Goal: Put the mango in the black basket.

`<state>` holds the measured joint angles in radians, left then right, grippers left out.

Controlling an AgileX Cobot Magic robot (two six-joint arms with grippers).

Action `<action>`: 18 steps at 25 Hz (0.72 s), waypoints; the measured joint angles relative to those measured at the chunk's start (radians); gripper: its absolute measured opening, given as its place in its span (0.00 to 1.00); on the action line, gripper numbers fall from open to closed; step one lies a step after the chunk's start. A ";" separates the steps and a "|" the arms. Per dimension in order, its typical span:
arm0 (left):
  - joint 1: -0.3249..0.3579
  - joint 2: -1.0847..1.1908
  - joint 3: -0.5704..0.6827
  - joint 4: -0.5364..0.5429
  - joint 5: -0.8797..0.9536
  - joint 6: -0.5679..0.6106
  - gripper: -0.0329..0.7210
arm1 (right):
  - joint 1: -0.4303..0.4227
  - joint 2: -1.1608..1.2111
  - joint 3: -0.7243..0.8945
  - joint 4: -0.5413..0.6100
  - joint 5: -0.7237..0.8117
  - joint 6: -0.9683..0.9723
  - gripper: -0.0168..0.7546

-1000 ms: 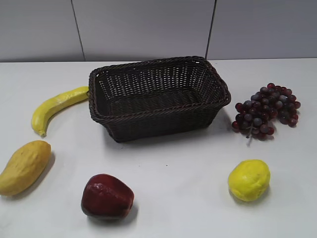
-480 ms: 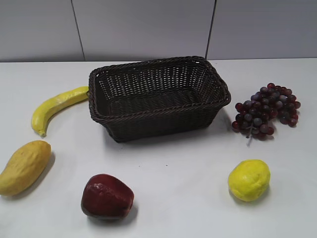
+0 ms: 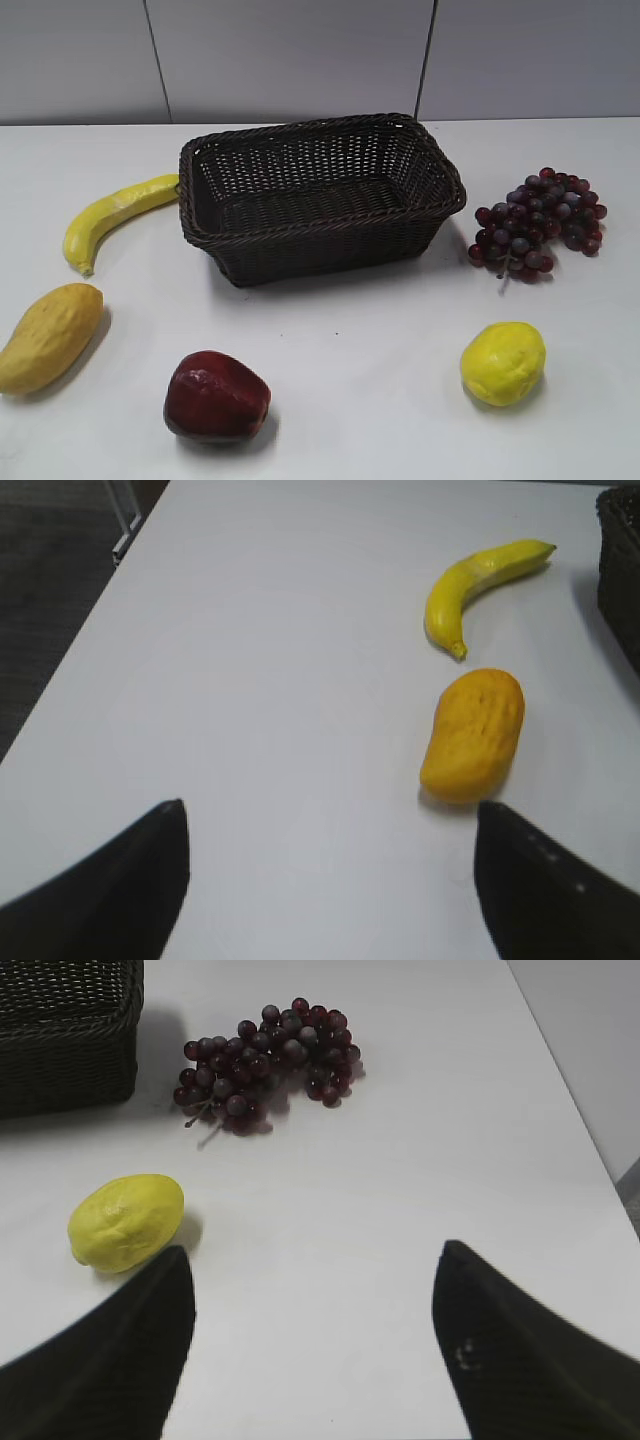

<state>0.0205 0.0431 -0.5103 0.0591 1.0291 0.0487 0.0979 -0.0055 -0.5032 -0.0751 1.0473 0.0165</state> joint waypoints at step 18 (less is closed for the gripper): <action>0.000 0.902 -0.161 -0.343 -0.275 0.282 0.95 | 0.000 0.000 0.000 0.000 0.000 0.000 0.76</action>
<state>0.0205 0.9452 -0.6708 -0.2839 0.7545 0.3310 0.0979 -0.0055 -0.5032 -0.0751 1.0473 0.0165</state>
